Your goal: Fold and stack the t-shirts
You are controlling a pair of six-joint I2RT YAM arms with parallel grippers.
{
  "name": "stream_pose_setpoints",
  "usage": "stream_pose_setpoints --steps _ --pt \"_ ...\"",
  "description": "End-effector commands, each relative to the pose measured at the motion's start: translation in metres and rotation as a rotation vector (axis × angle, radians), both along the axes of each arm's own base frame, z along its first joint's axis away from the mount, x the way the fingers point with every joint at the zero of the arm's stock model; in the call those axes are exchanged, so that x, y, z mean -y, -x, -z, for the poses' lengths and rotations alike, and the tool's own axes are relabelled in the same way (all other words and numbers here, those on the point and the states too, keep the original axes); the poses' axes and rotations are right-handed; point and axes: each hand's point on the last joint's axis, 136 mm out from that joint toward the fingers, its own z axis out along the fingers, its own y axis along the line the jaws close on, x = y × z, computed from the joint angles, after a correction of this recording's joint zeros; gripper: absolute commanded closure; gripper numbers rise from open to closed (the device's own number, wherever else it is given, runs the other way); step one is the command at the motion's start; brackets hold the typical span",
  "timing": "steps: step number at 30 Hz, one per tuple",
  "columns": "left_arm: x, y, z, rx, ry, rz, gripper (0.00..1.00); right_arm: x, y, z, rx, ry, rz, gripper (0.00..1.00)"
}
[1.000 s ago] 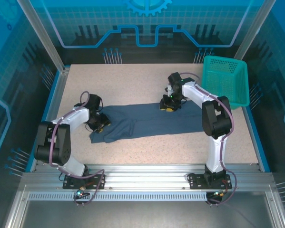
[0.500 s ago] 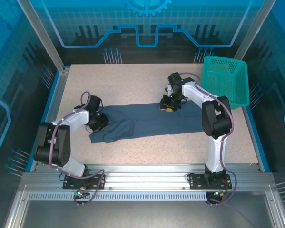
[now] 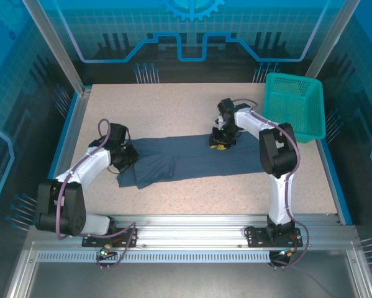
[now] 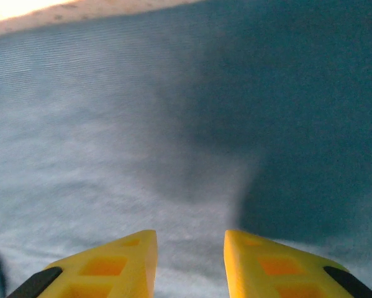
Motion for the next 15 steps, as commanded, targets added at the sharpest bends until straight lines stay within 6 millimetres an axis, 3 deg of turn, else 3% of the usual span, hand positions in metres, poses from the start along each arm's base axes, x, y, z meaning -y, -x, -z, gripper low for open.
stream_pose_setpoints --steps 1,15 --pt "0.001 0.004 -0.005 -0.034 0.019 -0.027 1.00 0.006 0.007 0.011 -0.058 0.054 0.011 0.66" --pt "-0.009 -0.019 -0.014 -0.101 0.006 -0.022 1.00 0.019 0.015 0.022 -0.094 0.125 0.009 0.68"
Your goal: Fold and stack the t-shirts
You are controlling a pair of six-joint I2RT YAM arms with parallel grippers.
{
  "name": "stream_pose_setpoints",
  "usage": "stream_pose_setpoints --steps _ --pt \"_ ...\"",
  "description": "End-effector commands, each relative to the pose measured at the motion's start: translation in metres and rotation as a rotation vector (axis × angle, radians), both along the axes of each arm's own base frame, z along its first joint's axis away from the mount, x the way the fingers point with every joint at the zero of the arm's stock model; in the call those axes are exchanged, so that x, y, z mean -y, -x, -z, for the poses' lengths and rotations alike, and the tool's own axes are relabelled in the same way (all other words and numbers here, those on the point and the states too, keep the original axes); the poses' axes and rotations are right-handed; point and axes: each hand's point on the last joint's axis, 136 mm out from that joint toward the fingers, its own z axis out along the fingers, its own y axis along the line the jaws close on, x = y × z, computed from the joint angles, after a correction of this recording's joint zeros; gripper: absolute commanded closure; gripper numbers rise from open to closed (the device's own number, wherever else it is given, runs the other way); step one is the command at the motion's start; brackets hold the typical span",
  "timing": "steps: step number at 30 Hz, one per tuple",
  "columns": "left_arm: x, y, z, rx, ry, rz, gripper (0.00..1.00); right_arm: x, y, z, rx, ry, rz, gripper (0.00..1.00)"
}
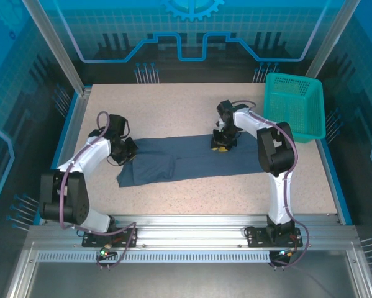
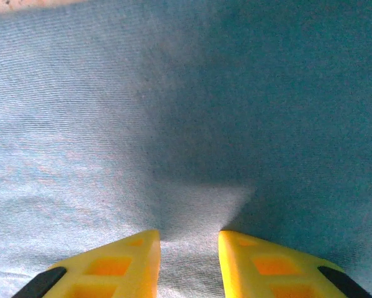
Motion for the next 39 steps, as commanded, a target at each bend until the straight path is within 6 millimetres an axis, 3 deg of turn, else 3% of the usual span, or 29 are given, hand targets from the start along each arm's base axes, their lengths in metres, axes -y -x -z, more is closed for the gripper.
stream_pose_setpoints --steps 1,16,30,34,37,39 --pt "-0.003 0.002 -0.001 -0.061 0.004 0.018 1.00 0.009 0.012 0.014 -0.066 0.065 0.004 0.68" --pt "-0.016 -0.025 0.001 -0.116 -0.062 0.074 1.00 0.011 0.013 0.015 -0.073 0.079 -0.001 0.69" --pt "-0.040 -0.051 0.033 -0.164 -0.219 0.145 0.98 0.006 0.015 0.011 -0.065 0.072 -0.011 0.68" --pt "-0.046 -0.061 0.034 -0.157 -0.262 0.154 0.91 0.001 0.015 0.009 -0.061 0.064 -0.029 0.68" --pt "-0.051 -0.061 0.030 -0.172 -0.289 0.145 0.72 -0.002 0.014 0.003 -0.049 0.051 -0.031 0.66" --pt "-0.053 -0.061 0.019 -0.157 -0.325 0.138 0.67 -0.004 0.010 -0.005 -0.029 0.039 -0.031 0.65"
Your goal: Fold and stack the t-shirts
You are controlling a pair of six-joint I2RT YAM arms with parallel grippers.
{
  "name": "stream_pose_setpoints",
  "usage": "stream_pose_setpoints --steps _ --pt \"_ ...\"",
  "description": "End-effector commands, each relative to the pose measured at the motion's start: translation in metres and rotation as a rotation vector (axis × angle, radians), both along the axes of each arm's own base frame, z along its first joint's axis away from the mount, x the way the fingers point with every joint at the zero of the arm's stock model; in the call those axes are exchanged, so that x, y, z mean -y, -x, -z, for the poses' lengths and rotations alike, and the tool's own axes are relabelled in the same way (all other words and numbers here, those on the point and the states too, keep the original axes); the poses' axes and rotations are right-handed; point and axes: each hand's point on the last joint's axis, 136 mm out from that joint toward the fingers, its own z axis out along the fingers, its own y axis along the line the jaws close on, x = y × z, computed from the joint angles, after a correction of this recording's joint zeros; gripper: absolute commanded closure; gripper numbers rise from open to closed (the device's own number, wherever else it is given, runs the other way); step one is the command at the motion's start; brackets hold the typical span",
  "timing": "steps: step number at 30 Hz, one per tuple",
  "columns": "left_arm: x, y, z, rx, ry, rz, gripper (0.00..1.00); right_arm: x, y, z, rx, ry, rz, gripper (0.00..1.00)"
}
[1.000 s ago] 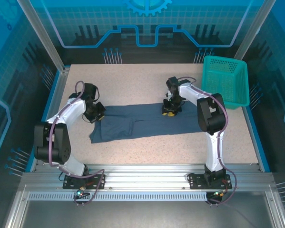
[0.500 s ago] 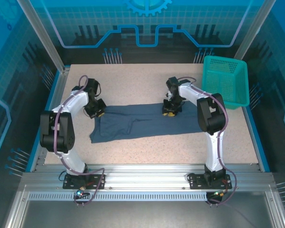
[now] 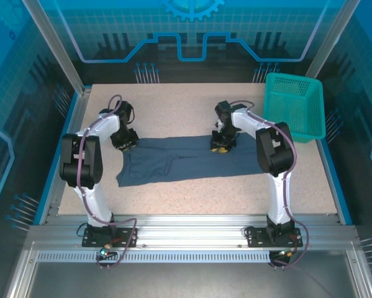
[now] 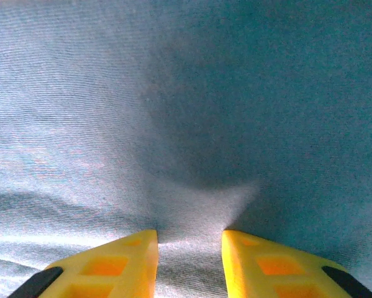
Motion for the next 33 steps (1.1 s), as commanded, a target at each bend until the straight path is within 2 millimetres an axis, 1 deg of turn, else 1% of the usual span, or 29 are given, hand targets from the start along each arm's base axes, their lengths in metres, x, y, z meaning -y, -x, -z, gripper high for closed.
stream_pose_setpoints --steps 1,3,4,5,7,9,10,13,16,18,20,23,25,27,29,30,32,33 --pt "-0.015 -0.001 -0.025 0.028 -0.114 -0.002 0.67 -0.003 0.003 -0.010 -0.006 0.004 -0.013 0.65" --pt "-0.014 0.000 -0.051 0.074 -0.194 0.008 0.67 -0.003 -0.001 -0.021 0.024 0.000 -0.015 0.64" --pt "-0.008 0.001 -0.063 0.105 -0.211 0.011 0.67 -0.002 -0.003 -0.026 0.039 0.002 -0.015 0.64" --pt "0.001 0.004 -0.071 0.135 -0.189 0.004 0.67 -0.001 -0.005 -0.031 0.056 0.009 -0.017 0.64" --pt "0.020 0.013 -0.077 0.155 -0.088 -0.056 0.69 0.003 -0.009 -0.041 0.101 0.020 -0.022 0.64" --pt "0.039 0.023 -0.070 0.146 0.041 -0.128 0.71 0.005 -0.011 -0.049 0.149 0.016 -0.029 0.64" --pt "0.049 0.027 -0.063 0.133 0.099 -0.165 0.72 0.007 -0.012 -0.052 0.170 0.008 -0.031 0.65" --pt "0.064 0.030 -0.043 0.089 0.202 -0.260 0.76 0.016 -0.012 -0.051 0.186 0.004 -0.042 0.66" --pt "0.066 0.024 -0.025 0.055 0.235 -0.334 0.79 0.034 -0.011 -0.041 0.161 0.038 -0.042 0.68" --pt "0.063 0.018 -0.012 0.031 0.240 -0.372 0.79 0.047 -0.010 -0.034 0.133 0.062 -0.029 0.68" --pt "0.057 0.010 -0.002 0.021 0.227 -0.387 0.79 0.063 -0.004 -0.023 0.076 0.118 -0.018 0.68" --pt "0.049 -0.006 0.011 0.004 0.213 -0.390 0.79 0.079 0.005 -0.012 0.012 0.196 -0.022 0.69" --pt "0.047 -0.019 0.015 0.000 0.203 -0.372 0.80 0.084 0.010 -0.008 -0.010 0.225 -0.023 0.69" --pt "0.044 -0.033 0.020 -0.004 0.184 -0.349 0.81 0.085 0.015 -0.003 -0.036 0.233 -0.019 0.68" --pt "0.043 -0.052 0.026 0.001 0.193 -0.332 0.81 0.085 0.023 0.002 -0.068 0.240 -0.013 0.69" --pt "0.045 -0.065 0.028 0.013 0.210 -0.320 0.81 0.085 0.026 0.005 -0.081 0.245 -0.012 0.69" --pt "0.053 -0.095 0.028 0.064 0.267 -0.292 0.80 0.082 0.033 0.009 -0.097 0.249 -0.005 0.69" --pt "0.061 -0.115 0.026 0.101 0.310 -0.272 0.80 0.079 0.037 0.010 -0.101 0.247 0.000 0.69"
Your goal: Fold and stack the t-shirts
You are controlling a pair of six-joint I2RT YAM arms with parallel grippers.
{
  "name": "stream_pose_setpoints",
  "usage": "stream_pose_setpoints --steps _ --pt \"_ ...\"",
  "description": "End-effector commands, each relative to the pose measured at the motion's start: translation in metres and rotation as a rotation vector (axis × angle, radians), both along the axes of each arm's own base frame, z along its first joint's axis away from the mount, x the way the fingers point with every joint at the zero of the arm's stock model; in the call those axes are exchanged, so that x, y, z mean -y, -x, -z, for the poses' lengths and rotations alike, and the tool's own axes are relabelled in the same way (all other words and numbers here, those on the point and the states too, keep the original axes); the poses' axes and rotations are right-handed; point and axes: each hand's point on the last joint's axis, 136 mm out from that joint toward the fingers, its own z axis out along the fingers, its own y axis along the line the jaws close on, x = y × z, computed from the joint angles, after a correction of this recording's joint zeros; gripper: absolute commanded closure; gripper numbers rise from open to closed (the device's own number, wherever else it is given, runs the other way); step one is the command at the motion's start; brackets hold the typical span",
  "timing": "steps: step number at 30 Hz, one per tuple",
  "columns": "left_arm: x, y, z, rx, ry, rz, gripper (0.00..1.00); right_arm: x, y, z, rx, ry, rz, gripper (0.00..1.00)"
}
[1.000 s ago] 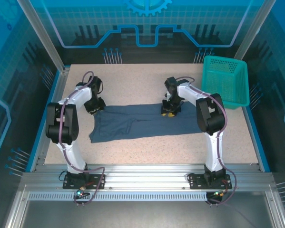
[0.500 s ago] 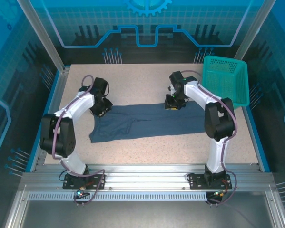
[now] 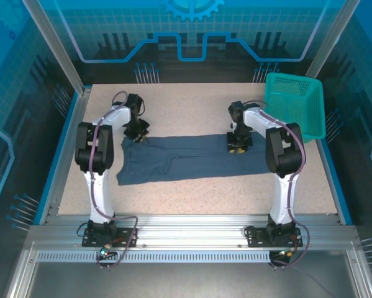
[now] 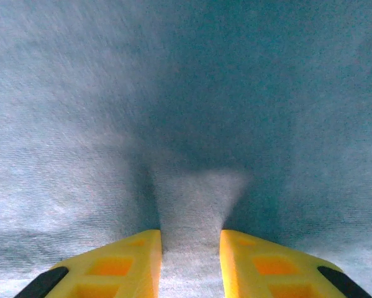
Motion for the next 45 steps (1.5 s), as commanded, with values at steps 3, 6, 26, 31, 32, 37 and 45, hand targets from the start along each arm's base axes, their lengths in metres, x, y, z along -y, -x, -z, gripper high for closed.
stream_pose_setpoints --steps 3,6,26,31,32,37,45 --pt "0.031 -0.081 -0.001 0.162 0.166 0.077 0.80 -0.013 0.036 0.013 -0.098 0.003 0.073 0.70" --pt "0.043 -0.123 -0.004 0.240 0.224 0.080 0.83 -0.028 0.047 0.007 -0.082 -0.028 0.155 0.70" --pt "0.023 0.116 -0.071 0.007 0.154 -0.202 0.72 -0.121 -0.025 -0.096 0.317 -0.478 -0.263 0.65" --pt "0.017 0.126 -0.042 -0.063 0.123 -0.250 0.72 -0.138 -0.029 -0.101 0.319 -0.517 -0.311 0.66" --pt "0.016 0.125 -0.037 -0.075 0.114 -0.248 0.72 -0.140 -0.028 -0.102 0.320 -0.517 -0.315 0.66" --pt "0.022 0.105 -0.003 -0.131 0.121 -0.235 0.73 -0.141 -0.024 -0.105 0.320 -0.507 -0.303 0.66" --pt "0.039 0.002 0.008 0.026 0.107 -0.070 0.73 -0.110 -0.018 -0.103 0.314 -0.456 -0.188 0.66"
